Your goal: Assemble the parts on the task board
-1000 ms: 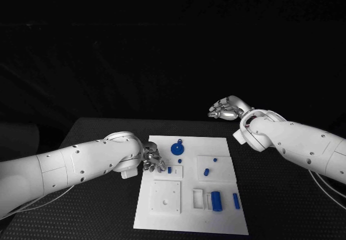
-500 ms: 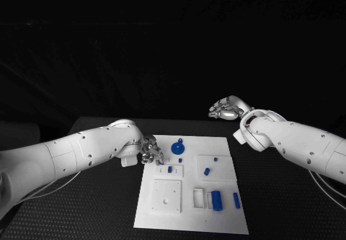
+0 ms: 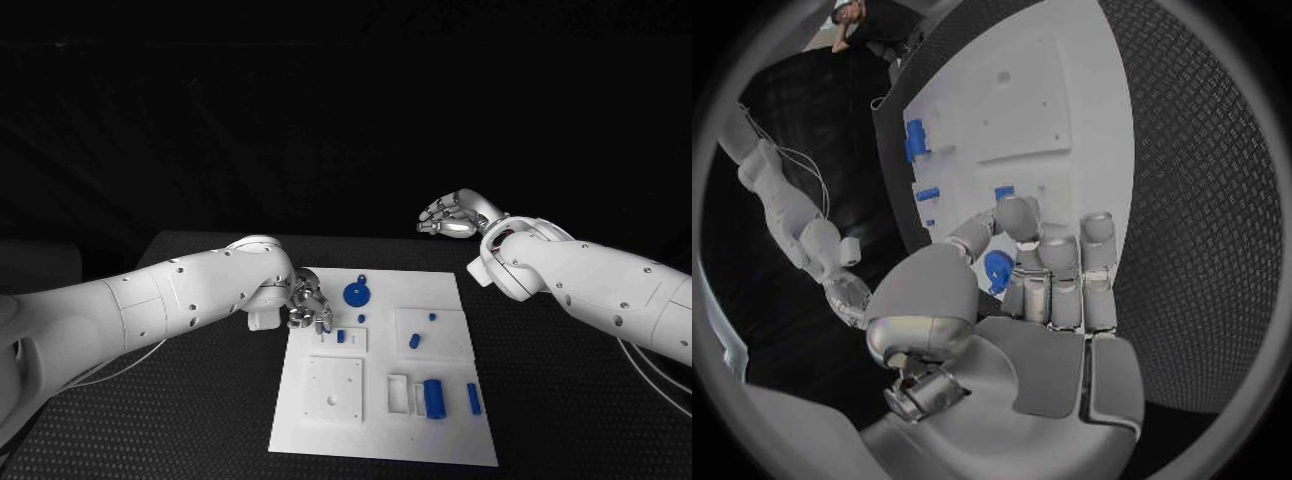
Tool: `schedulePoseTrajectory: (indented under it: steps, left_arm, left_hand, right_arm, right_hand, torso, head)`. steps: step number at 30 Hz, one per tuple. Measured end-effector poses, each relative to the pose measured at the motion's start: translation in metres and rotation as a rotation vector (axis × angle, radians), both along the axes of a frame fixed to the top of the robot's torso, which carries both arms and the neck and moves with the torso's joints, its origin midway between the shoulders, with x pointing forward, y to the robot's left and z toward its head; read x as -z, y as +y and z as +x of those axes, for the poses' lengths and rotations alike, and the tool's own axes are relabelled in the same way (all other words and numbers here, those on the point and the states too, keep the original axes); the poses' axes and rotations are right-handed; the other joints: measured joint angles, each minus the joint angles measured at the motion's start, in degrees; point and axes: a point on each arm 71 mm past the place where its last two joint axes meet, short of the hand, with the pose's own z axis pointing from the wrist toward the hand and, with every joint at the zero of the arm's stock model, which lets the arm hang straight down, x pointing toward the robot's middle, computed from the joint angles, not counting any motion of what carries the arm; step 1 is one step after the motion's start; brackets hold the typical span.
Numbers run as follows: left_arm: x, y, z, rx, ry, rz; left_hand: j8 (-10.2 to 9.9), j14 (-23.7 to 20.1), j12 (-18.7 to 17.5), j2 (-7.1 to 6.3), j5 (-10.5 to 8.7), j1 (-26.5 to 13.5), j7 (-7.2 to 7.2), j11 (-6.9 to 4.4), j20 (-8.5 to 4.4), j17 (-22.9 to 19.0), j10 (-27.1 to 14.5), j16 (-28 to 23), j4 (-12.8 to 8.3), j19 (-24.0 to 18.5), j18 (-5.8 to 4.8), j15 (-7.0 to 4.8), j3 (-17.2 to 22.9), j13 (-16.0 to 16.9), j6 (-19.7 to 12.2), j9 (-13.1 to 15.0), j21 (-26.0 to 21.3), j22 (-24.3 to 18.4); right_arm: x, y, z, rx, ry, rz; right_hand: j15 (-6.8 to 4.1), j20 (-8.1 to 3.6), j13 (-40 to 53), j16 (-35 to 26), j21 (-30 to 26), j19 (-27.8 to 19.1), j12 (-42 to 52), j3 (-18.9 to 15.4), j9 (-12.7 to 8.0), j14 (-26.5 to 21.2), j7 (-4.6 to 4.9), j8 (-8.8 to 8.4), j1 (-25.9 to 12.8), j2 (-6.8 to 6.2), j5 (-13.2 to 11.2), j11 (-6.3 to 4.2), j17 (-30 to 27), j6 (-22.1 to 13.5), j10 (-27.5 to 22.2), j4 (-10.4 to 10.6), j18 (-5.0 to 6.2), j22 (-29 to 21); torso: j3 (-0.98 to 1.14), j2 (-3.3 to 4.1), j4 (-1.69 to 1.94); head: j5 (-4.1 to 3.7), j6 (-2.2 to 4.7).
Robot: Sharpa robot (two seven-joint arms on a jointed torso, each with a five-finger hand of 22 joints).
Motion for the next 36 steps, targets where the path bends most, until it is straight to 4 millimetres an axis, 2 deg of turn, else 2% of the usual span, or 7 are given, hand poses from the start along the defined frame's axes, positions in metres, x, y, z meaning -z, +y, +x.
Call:
schedulePoseTrajectory:
  steps: [1,8,36]
  left_arm:
    - [0.001,0.0,-0.001,0.004,0.0,0.004]
    - [0.006,-0.001,-0.005,0.028,-0.004,0.038]
    - [0.011,0.002,-0.006,0.039,-0.029,0.075]
  left_hand:
    - [0.0,0.0,0.0,-0.11,0.65,-0.1,0.0,0.0,0.0,0.0,0.0,0.0,0.0,0.0,0.0,0.0,0.0,0.0,0.0,0.0,0.0,0.0]
    - [0.0,0.0,0.4,-0.48,1.88,-0.5,0.0,0.0,0.0,0.1,0.0,0.3,-0.1,0.0,0.0,-0.01,-0.1,-0.2,0.0,0.1,0.2,0.0]
    - [-0.1,0.2,0.7,-0.64,1.87,-0.6,-0.01,-0.11,0.0,0.0,-0.1,0.3,-0.2,0.0,0.0,-0.18,-0.2,-0.5,0.0,0.3,0.4,0.0]
  right_arm:
    - [0.0,0.0,0.0,0.0,0.0,0.0]
    - [0.0,0.0,0.0,-0.001,0.0,0.0]
    - [0.0,0.0,0.0,-0.001,0.0,0.0]
  right_hand:
    - [0.0,0.0,0.0,0.0,0.0,0.0,0.0,0.0,0.0,0.0,0.0,0.0,0.0,0.0,0.1,0.0,0.0,0.0,0.0,0.0,0.0,0.0]
    - [0.0,0.0,0.0,-0.2,0.0,0.0,0.0,0.0,0.0,0.0,0.0,0.0,0.0,0.0,0.2,0.0,0.0,0.0,0.0,0.0,0.0,0.1]
    - [0.0,0.0,0.0,-0.2,0.0,0.0,0.0,0.0,-0.1,0.0,0.0,0.0,0.0,0.0,0.2,0.0,0.0,0.0,0.0,0.0,0.0,0.1]
  torso:
    - [-0.01,-0.01,0.01]
    - [-0.03,-0.01,0.03]
    - [-0.03,-0.01,0.02]
  head:
    - [0.01,-0.02]
    - [0.06,-0.14]
    - [0.07,-0.22]
